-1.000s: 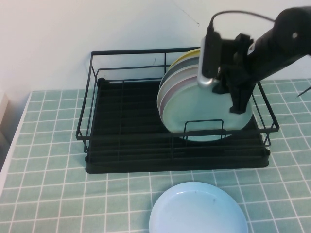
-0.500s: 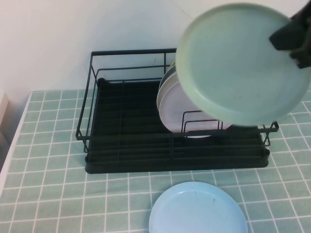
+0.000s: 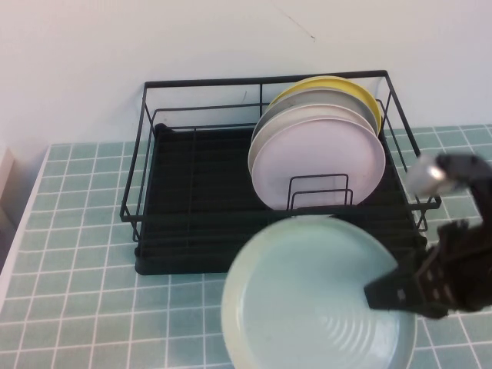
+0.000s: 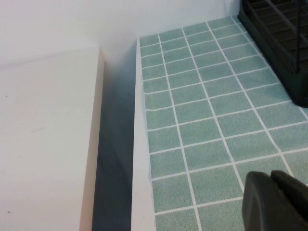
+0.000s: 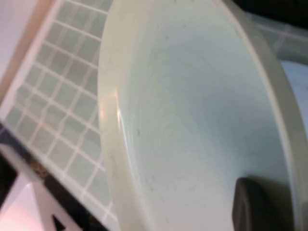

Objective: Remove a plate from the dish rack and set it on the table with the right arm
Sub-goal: Place the plate from the table

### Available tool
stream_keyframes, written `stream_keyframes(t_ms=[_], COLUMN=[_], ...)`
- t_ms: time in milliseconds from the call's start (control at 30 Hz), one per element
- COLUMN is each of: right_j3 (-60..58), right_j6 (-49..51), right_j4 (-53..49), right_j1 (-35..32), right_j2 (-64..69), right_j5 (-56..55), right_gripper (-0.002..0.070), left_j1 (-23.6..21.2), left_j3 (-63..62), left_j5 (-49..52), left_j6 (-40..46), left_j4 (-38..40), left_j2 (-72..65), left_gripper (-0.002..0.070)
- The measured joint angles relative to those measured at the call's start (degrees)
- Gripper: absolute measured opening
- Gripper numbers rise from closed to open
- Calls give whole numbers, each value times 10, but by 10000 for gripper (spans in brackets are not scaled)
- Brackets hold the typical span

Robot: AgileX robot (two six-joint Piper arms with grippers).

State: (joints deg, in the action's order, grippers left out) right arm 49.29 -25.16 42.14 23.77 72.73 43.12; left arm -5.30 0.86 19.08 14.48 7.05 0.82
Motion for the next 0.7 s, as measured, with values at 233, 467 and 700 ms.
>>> stream_keyframes(t_ms=[233,467,700], right_j3=[-44,-45,-46], right_j6=[-82,-144,-148], right_j4=[54,82,69], right_j1=[0,0,0], right_j2=[79,143,152], right_j5=[-38,-52,-64], right_gripper=[106,106,106], left_j1=[0,0,0], left_j3=[0,0,0], left_j5=[0,0,0], left_j6=[0,0,0], left_j4=[0,0,0], left_j2=[0,0,0], left_gripper=[-4,-4,-4])
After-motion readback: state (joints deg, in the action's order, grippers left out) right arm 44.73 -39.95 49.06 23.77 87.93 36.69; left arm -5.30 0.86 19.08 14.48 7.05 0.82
